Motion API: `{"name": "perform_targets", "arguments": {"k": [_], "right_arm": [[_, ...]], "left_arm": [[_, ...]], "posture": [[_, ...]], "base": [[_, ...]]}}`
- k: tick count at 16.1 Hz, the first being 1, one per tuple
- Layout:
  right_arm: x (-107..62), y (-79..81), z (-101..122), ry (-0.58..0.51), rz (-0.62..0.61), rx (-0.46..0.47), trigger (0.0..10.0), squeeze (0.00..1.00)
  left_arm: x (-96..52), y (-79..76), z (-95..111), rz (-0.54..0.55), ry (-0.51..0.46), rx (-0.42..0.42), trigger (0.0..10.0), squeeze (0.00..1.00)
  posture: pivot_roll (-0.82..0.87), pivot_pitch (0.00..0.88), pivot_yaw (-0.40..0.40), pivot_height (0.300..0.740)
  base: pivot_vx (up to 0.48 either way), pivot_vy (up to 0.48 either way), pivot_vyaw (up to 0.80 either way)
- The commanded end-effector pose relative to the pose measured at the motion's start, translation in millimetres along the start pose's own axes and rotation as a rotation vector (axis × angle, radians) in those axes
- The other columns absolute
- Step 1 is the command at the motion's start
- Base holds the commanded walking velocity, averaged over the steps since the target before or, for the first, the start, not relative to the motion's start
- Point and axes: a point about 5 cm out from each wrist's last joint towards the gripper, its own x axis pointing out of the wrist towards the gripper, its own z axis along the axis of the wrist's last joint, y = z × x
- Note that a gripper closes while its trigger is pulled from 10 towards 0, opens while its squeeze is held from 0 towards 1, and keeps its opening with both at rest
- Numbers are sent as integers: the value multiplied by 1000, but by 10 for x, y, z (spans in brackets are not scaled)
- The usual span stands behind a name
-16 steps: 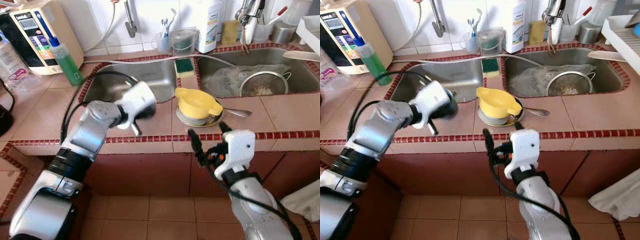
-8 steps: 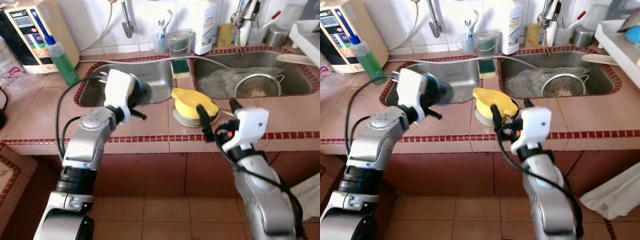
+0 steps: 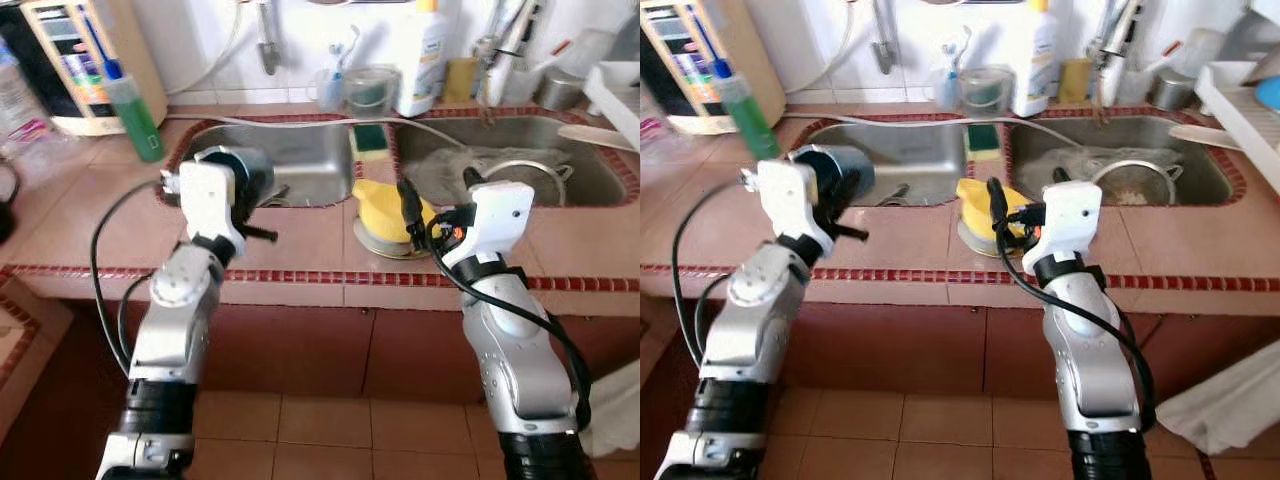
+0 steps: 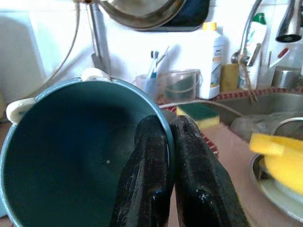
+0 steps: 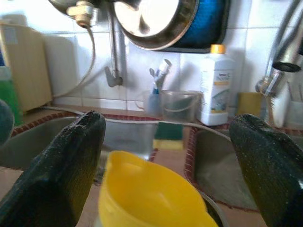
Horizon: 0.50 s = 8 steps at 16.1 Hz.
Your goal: Kitchen organization
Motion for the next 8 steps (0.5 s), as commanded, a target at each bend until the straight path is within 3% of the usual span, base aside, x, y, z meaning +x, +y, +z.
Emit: {"name": "perform_targets", "arguments": {"k": [1,3,8], "right_arm": [[31,42,18,-15,23,6,10000,0],[56,44,18,-22,19,17,10000,0],[94,61,23,-34,28,19,10000,0]], "left_arm": [[-17,32,121,0,-59,11,10000,0],[-34,103,111,32,-54,-24,10000,0],[28,154,170,31,-64,-7,10000,0]], "posture": [[-246,40,57,740],[-243,44,55,740],[-242,49,58,740]], "base": [[0,0,0],[0,0,0],[0,0,0]]}}
